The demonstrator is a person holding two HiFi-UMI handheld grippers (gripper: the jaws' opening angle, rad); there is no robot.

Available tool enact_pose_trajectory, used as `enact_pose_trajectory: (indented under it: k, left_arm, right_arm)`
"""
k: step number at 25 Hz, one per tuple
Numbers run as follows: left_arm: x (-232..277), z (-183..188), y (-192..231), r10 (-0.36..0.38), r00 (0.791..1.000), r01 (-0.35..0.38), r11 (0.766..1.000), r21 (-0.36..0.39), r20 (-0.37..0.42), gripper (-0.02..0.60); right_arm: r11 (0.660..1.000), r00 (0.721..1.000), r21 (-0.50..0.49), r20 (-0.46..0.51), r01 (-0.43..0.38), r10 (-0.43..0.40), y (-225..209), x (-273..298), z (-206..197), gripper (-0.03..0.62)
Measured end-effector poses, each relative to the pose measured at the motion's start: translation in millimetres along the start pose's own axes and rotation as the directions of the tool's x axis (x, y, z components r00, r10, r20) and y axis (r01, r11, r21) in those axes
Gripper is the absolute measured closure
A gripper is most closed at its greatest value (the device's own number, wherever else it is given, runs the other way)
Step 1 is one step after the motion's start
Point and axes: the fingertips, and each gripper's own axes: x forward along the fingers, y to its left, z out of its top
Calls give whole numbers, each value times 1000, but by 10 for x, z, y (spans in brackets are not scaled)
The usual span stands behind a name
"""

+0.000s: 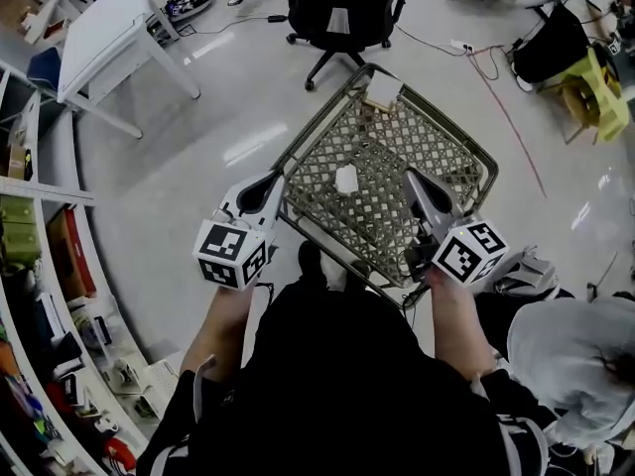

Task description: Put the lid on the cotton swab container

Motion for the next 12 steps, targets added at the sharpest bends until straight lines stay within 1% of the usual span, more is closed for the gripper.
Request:
enact_pose_trajectory:
  k: [3,6,12]
  left_arm:
    - [52,-11,197,-24,1000,24,1000,0,-2,566]
    - [137,-69,302,-51,999,51,999,-7,-15,566]
    - [426,-330,288,-112,991,111,994,-26,-78,566]
  right_arm:
    - [1000,1000,-8,-8,26,-26,57,191,-8,585]
    - [999,999,-13,-18,48,-48,78,312,-43,585]
    - [995,992,5,-76,97,-96,-113,408,-274,585]
